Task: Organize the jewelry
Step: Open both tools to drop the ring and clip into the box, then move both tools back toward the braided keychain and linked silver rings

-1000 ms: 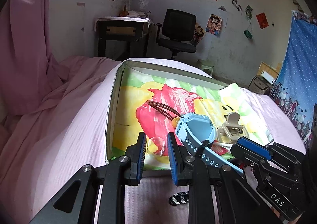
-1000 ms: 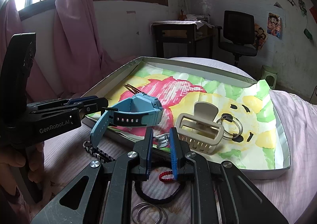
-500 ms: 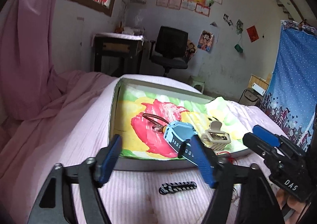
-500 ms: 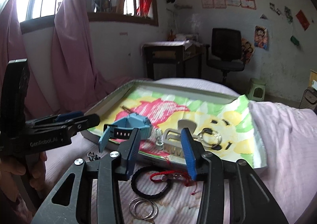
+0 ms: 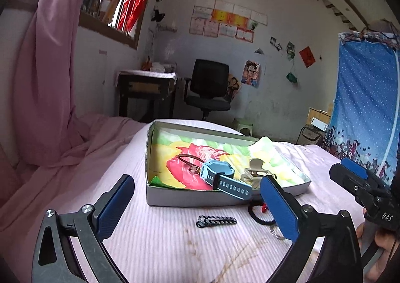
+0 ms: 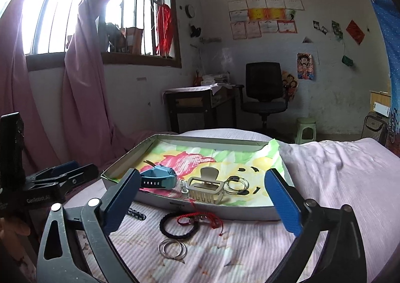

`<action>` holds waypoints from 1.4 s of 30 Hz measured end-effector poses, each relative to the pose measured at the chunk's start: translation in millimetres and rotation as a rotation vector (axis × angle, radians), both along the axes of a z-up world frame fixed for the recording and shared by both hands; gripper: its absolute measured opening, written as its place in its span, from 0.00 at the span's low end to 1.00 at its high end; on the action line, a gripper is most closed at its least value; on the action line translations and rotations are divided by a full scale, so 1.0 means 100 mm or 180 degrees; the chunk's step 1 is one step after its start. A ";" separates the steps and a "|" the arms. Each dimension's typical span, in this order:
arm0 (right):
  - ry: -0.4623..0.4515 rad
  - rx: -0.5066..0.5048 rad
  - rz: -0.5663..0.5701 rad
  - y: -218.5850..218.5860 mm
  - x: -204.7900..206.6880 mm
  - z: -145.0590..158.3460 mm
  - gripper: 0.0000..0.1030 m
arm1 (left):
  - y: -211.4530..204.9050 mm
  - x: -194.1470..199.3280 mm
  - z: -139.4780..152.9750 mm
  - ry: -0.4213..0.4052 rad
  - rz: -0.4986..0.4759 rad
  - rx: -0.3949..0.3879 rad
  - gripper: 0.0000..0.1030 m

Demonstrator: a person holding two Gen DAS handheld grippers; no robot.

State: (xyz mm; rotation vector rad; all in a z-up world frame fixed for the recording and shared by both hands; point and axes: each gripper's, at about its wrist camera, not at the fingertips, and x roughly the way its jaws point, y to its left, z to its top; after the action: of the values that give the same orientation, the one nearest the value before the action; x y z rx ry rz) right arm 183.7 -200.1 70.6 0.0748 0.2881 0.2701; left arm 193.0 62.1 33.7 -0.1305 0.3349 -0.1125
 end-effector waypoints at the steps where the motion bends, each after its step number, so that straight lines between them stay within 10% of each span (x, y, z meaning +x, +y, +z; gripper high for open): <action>1: -0.0017 -0.0005 0.0004 0.00 -0.03 -0.01 0.99 | 0.00 -0.03 0.00 -0.0021 -0.0004 0.0011 0.99; 14: 0.0004 -0.0177 0.0021 -0.05 -0.38 -0.14 0.99 | 0.01 -0.30 -0.08 -0.0016 -0.0026 0.0155 0.99; 42: 0.1062 -0.0312 0.0181 -0.01 -0.06 -0.61 0.99 | 0.03 0.06 -0.43 0.0864 -0.0158 0.0344 0.99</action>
State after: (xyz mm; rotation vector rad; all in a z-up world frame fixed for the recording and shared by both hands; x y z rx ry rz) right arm 177.6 -200.7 9.2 0.0144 0.6352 0.2994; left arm 199.4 65.6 -9.7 -0.0299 0.6141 -0.1257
